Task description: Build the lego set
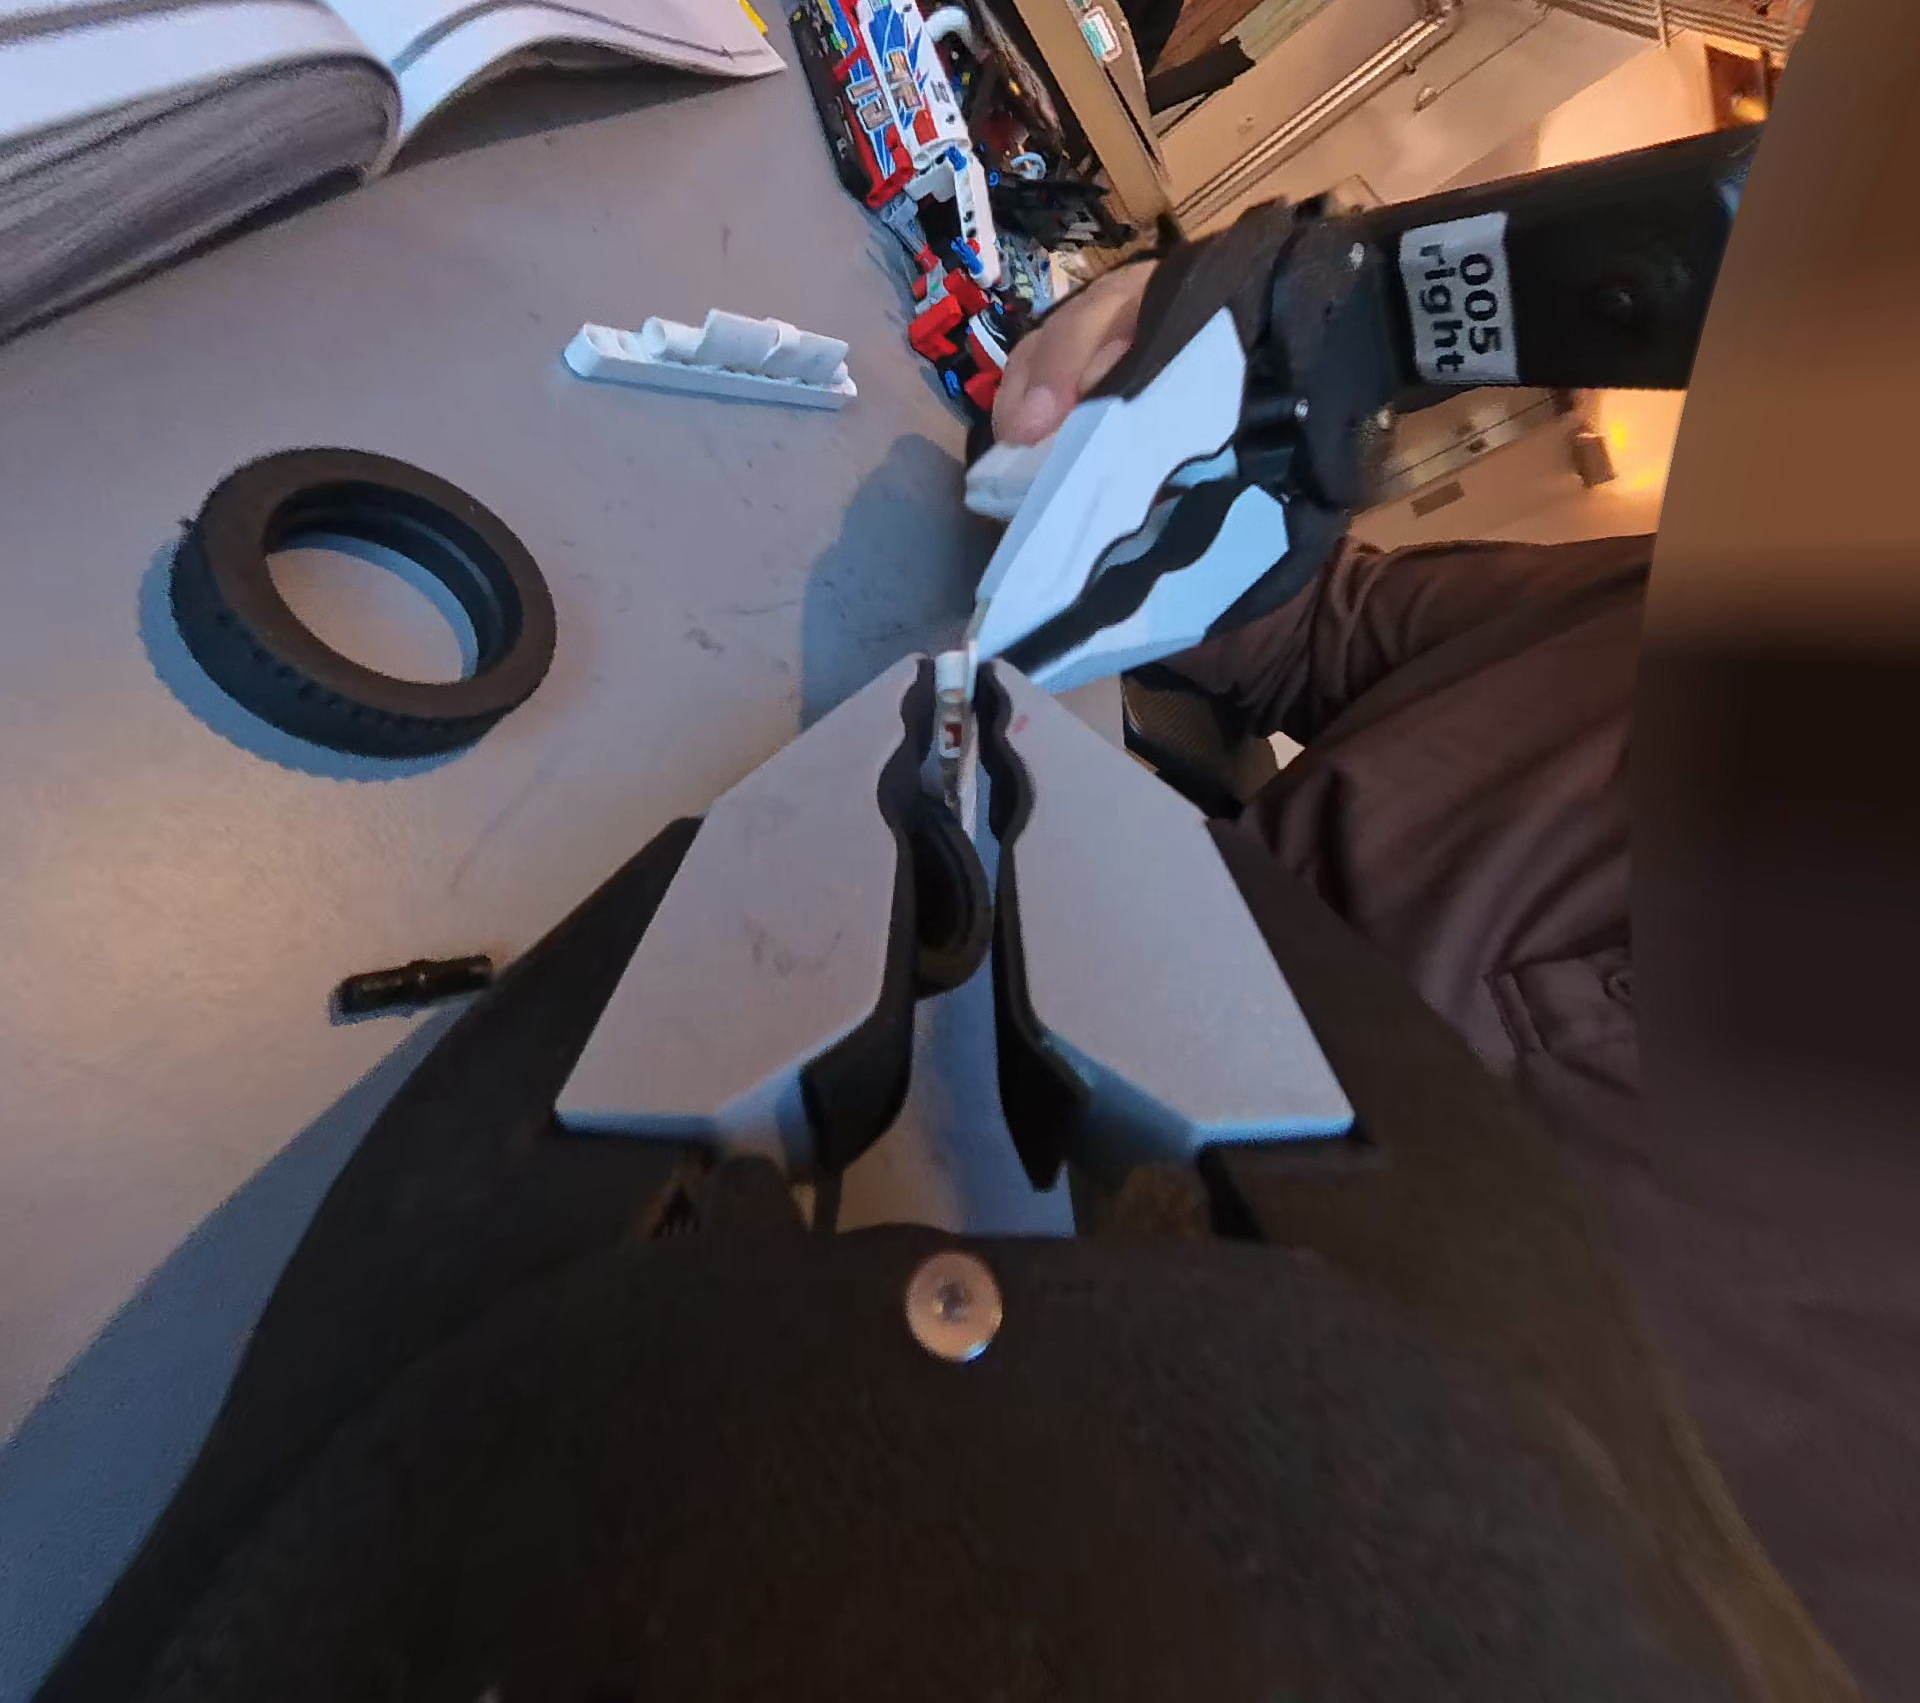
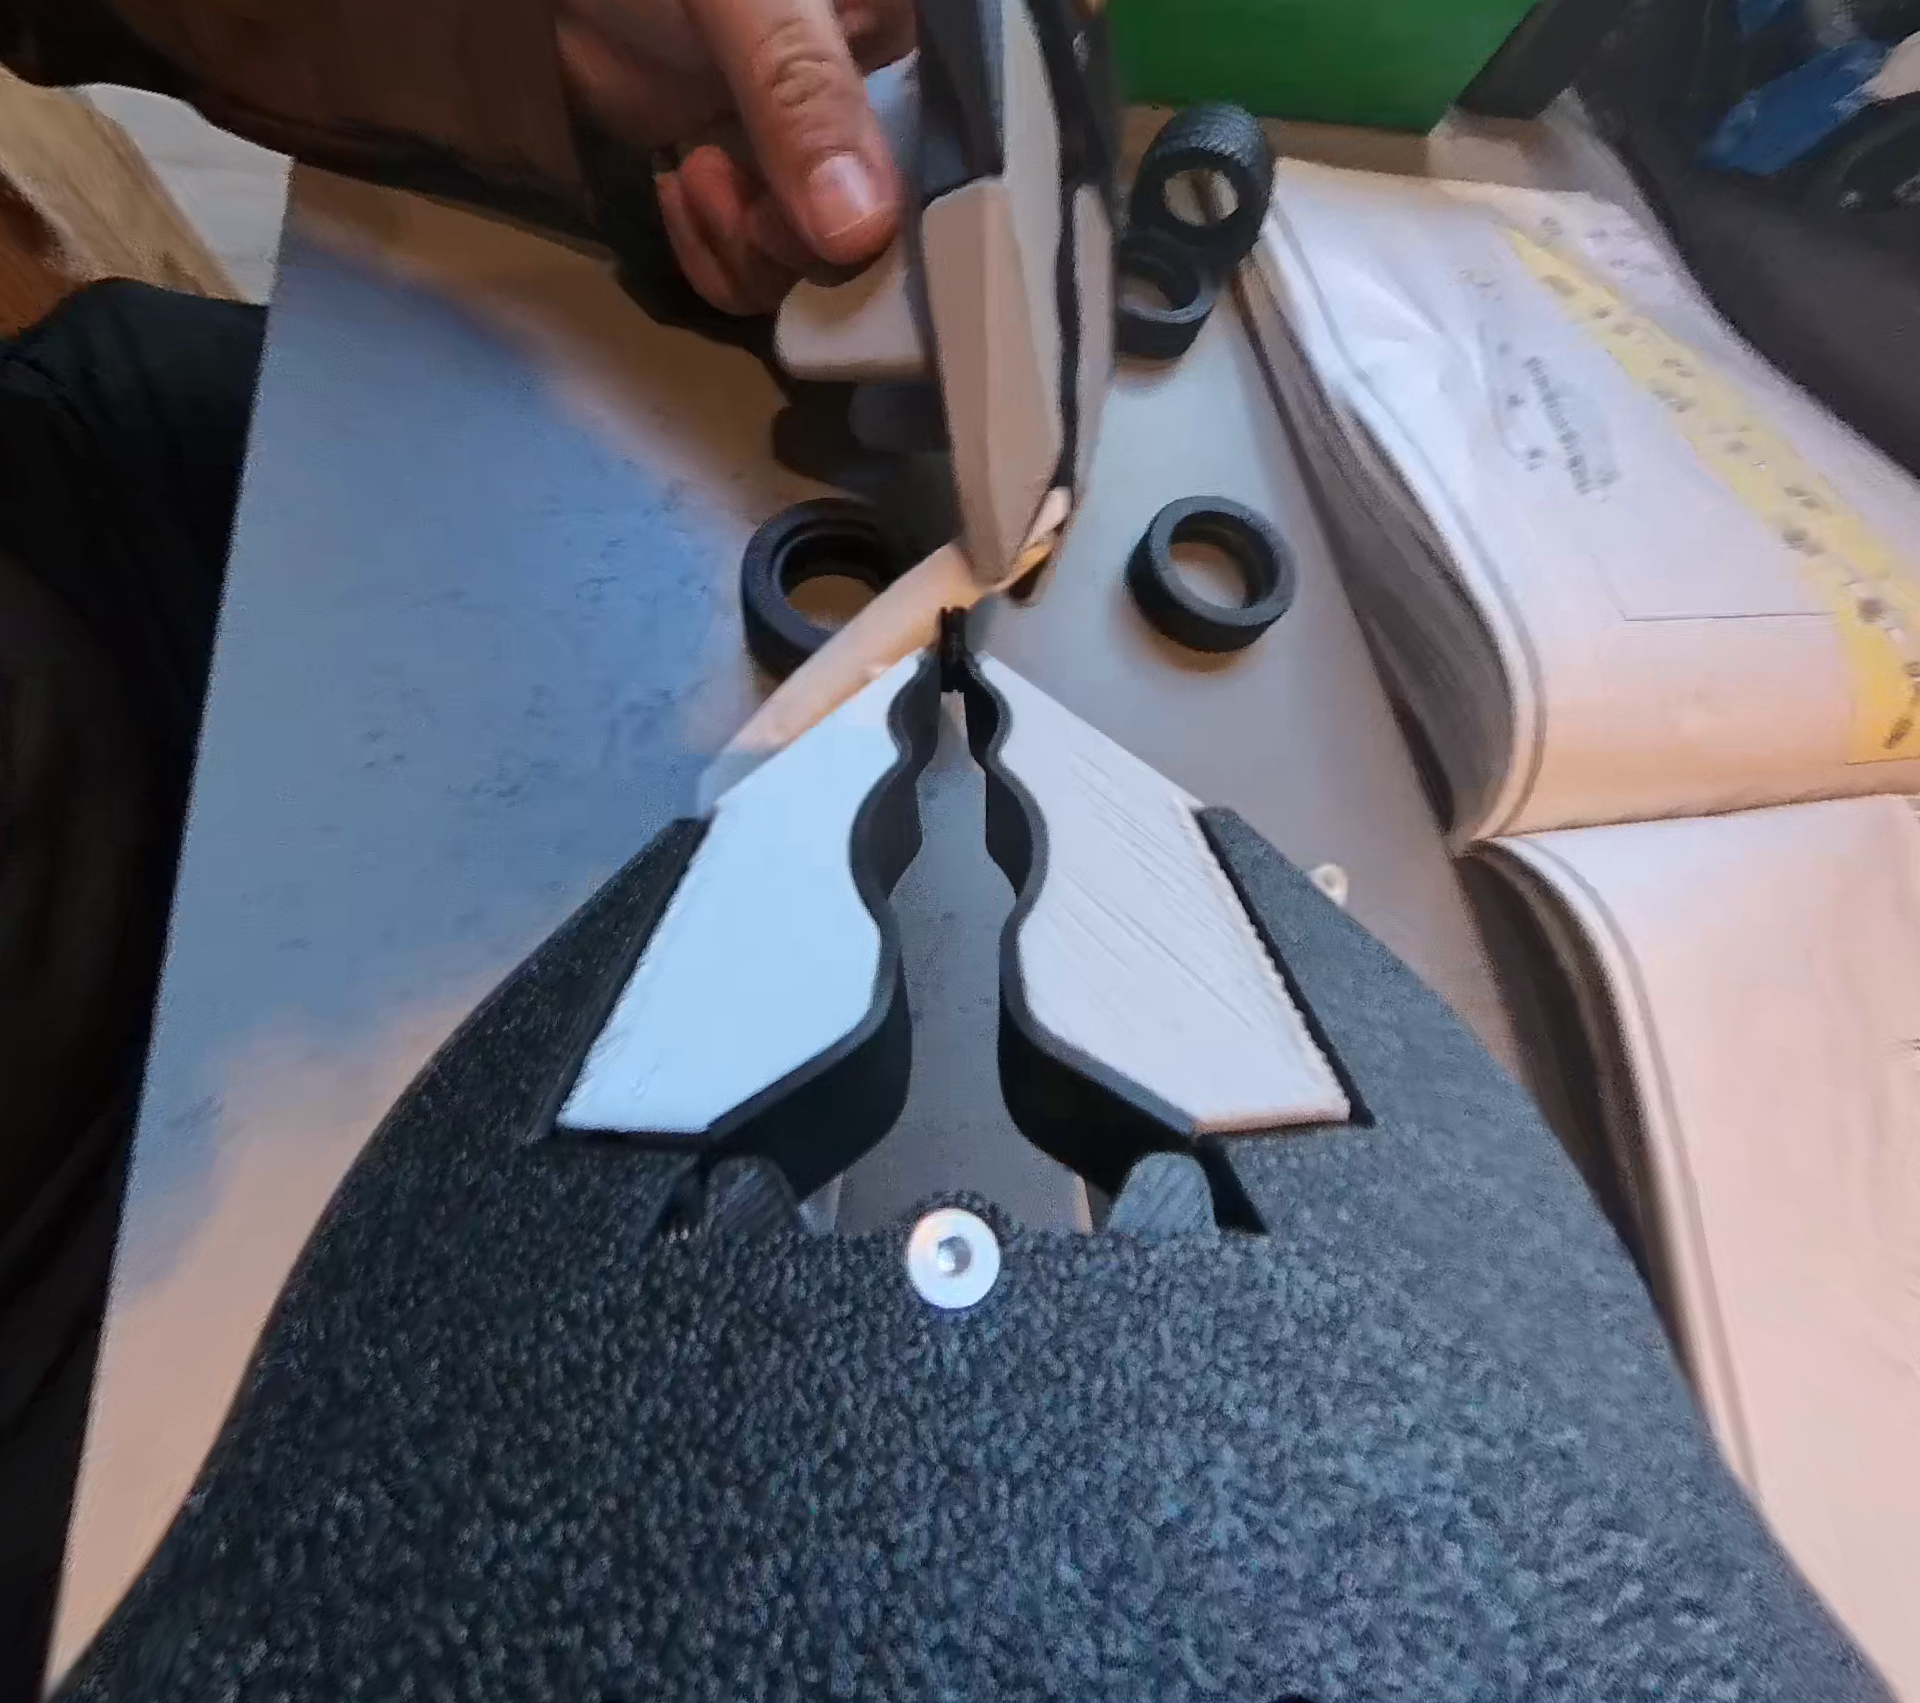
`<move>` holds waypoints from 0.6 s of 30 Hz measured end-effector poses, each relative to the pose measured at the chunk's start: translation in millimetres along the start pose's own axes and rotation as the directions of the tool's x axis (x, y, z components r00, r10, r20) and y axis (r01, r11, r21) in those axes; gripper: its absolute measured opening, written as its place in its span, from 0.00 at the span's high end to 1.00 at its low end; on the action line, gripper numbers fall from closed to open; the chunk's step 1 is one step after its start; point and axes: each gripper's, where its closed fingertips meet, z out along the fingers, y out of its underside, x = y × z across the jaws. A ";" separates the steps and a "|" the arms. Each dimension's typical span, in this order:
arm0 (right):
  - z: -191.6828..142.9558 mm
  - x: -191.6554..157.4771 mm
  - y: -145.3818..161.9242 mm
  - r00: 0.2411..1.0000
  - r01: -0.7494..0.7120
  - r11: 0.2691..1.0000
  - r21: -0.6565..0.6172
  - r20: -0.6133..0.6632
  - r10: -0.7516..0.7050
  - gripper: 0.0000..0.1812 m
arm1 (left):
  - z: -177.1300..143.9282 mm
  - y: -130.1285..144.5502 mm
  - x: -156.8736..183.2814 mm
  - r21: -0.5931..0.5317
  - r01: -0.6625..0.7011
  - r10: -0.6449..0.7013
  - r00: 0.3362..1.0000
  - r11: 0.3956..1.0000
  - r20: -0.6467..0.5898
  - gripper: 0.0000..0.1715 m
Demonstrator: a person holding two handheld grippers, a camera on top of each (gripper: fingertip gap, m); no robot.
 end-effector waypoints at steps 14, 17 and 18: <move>-2.6 -0.4 14.1 0.996 -0.074 0.995 -0.062 0.041 0.077 0.98 | -0.2 2.3 -0.5 -0.011 0.014 -0.014 1.000 1.000 -0.003 0.97; 2.0 -12.5 14.3 0.995 -0.064 0.995 -0.073 0.073 0.070 0.98 | -0.6 -0.5 3.3 0.010 0.037 -0.037 0.999 0.999 -0.025 0.97; 3.2 -14.9 14.4 0.995 -0.058 0.995 -0.082 0.080 0.064 0.98 | -1.4 -0.9 6.2 0.018 0.055 -0.054 0.998 0.998 -0.039 0.97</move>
